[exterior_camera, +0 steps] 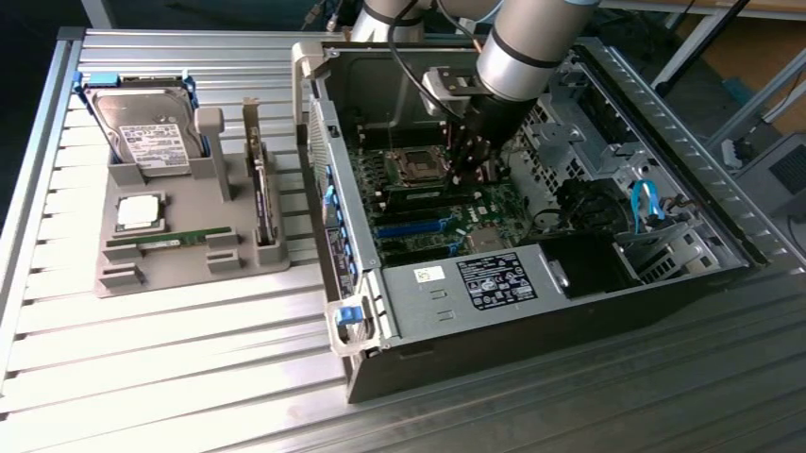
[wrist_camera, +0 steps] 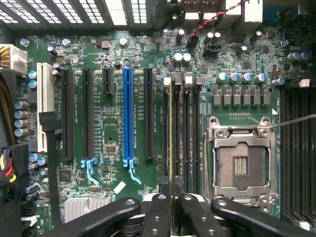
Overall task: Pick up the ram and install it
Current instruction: 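Insert the ram into the slot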
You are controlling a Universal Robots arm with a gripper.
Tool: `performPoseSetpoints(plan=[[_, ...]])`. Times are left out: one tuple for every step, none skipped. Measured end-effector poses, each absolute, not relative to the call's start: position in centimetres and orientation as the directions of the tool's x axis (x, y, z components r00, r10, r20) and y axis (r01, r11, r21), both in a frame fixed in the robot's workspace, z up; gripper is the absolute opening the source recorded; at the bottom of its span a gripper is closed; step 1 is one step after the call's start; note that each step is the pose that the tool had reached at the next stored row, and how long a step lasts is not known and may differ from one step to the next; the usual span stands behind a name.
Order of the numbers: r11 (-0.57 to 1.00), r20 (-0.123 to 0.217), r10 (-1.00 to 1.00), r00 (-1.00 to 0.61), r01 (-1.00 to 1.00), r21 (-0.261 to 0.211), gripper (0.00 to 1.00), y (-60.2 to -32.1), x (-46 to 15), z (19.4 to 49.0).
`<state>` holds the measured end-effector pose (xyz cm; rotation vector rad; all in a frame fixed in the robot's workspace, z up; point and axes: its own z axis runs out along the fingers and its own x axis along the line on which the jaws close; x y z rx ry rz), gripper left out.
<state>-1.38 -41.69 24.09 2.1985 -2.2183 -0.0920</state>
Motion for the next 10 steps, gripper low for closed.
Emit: performPoseSetpoints(plan=[[0.008, -0.029, -1.0, -0.01, -0.999, 0.054, 0.12, -41.69, -1.38, 24.06], [0.008, -0.029, -1.0, -0.01, -0.999, 0.054, 0.12, -41.69, -1.38, 24.03], [0.008, -0.029, -1.0, -0.01, -0.999, 0.054, 0.12, -41.69, -1.38, 24.0], [0.008, -0.029, -1.0, -0.01, -0.999, 0.054, 0.12, -41.69, -1.38, 23.96], [0.008, -0.029, -1.0, -0.01, -0.999, 0.054, 0.12, -41.69, -1.38, 23.92], [0.008, -0.029, -1.0, -0.01, -0.999, 0.054, 0.12, -41.7, -1.38, 23.86], [0.008, -0.029, -1.0, -0.01, -0.999, 0.054, 0.12, -41.69, -1.38, 23.82], [0.008, -0.029, -1.0, -0.01, -0.999, 0.054, 0.12, -41.7, -1.38, 23.76], [0.008, -0.029, -1.0, -0.01, -0.999, 0.054, 0.12, -41.7, -1.38, 23.72], [0.008, -0.029, -1.0, -0.01, -0.999, 0.054, 0.12, -41.69, -1.38, 23.66]])
